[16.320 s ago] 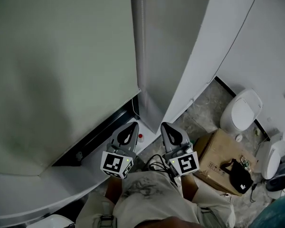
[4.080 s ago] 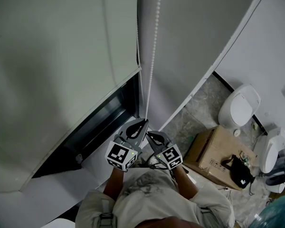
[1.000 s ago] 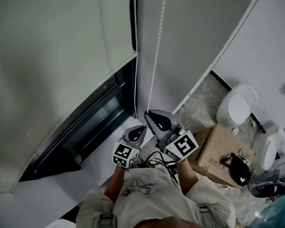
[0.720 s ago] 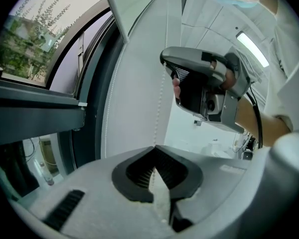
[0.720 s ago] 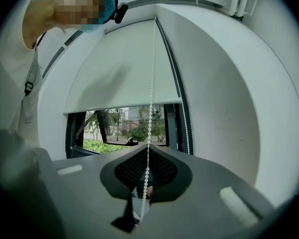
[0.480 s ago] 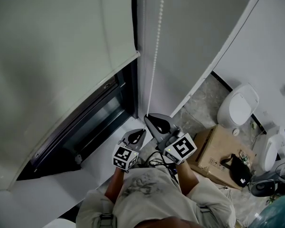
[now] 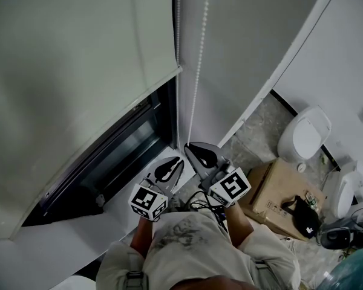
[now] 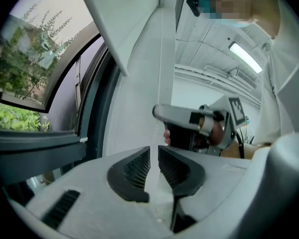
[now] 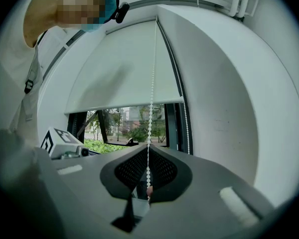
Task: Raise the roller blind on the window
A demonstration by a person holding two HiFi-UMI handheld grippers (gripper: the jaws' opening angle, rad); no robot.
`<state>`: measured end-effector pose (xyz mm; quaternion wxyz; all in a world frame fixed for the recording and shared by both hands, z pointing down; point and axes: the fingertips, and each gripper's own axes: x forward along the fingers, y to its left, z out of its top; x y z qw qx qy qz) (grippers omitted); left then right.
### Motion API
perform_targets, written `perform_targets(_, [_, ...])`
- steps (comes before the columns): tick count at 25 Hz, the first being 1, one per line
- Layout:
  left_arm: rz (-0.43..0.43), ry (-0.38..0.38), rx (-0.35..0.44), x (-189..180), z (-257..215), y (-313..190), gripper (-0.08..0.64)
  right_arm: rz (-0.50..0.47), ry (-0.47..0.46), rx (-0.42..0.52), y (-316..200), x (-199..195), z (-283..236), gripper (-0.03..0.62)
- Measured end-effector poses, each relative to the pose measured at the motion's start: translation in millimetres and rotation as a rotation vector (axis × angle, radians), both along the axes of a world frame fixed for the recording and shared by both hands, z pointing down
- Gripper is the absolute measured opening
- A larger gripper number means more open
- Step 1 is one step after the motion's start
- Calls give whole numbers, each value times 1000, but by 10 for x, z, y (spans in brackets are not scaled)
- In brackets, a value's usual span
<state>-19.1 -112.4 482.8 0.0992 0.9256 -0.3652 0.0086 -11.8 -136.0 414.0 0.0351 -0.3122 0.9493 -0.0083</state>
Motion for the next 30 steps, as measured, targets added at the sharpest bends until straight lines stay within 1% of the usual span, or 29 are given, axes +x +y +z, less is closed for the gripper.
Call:
perform_targets(2, [2,18,42,-25,-259,-13,60,6,6,-2,-10,9,-2,14])
perform_targets(5, [15,22,105,-26,-597,-23,62,0,3,-1,-2,8,3,14])
perform_targets(9, [20,25,174,-17,-932,-52,67,3,1,-1,10,2,8,14])
perform_targets(16, [24,37,270,38,-1380,-153,78,12,19,2,32,-20,42,14])
perform_targets(26, [42,50,372,144,-1840,-270,86,6,-1,23,41,-58,6,14])
perform_targets(30, [43,75,410,173,-2041,-277,78,11,11,2,51,-61,29,13])
